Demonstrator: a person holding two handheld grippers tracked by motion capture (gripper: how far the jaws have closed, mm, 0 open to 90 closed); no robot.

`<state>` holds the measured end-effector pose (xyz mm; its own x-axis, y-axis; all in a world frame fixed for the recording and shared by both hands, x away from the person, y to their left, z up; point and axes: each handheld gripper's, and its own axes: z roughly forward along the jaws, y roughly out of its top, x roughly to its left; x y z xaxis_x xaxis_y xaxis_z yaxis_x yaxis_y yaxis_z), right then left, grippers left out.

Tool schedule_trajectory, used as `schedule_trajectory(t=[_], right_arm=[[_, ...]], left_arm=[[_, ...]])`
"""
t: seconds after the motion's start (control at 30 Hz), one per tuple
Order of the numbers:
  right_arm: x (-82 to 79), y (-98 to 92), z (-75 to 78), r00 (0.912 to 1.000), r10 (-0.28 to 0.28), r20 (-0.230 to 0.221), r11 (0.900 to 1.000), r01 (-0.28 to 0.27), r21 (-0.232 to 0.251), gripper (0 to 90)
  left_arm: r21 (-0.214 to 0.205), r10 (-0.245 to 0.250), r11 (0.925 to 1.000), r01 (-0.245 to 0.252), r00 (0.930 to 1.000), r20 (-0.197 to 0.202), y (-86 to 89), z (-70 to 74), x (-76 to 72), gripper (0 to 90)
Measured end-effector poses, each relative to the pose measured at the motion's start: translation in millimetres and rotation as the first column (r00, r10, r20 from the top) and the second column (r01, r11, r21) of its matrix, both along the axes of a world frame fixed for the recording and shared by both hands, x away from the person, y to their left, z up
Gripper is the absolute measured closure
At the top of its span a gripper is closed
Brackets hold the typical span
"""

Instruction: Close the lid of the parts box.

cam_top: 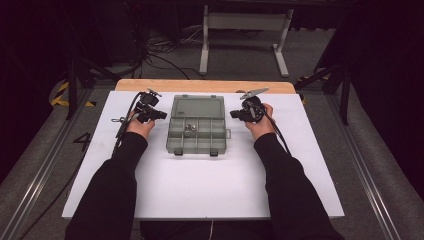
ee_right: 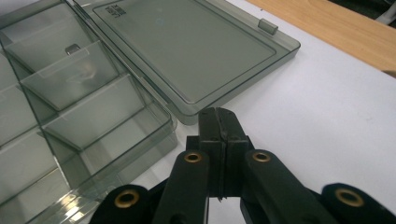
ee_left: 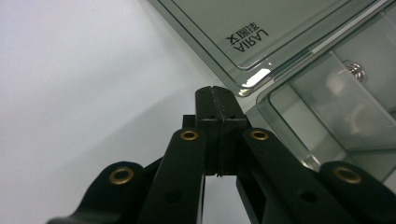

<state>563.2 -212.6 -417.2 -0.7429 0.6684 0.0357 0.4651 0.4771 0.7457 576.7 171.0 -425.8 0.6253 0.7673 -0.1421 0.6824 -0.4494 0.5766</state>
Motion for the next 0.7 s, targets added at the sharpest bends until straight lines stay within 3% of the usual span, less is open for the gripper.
schedule_trajectory(t=[0.33,0.7], right_arm=[[5.4,3.6,-14.2,0.9992,0.002,-0.039,1.0,-0.002,0.002,90.0],[13.1,9.4,-27.3,0.9989,0.002,-0.047,0.9999,-0.003,-0.015,90.0]], left_arm=[[0.001,-0.002,1.0,0.002,0.9996,-0.03,-1.6,-6.7,6.2,90.0],[0.005,0.002,1.0,-0.001,0.9976,-0.069,-5.8,-15.6,12.3,90.0]])
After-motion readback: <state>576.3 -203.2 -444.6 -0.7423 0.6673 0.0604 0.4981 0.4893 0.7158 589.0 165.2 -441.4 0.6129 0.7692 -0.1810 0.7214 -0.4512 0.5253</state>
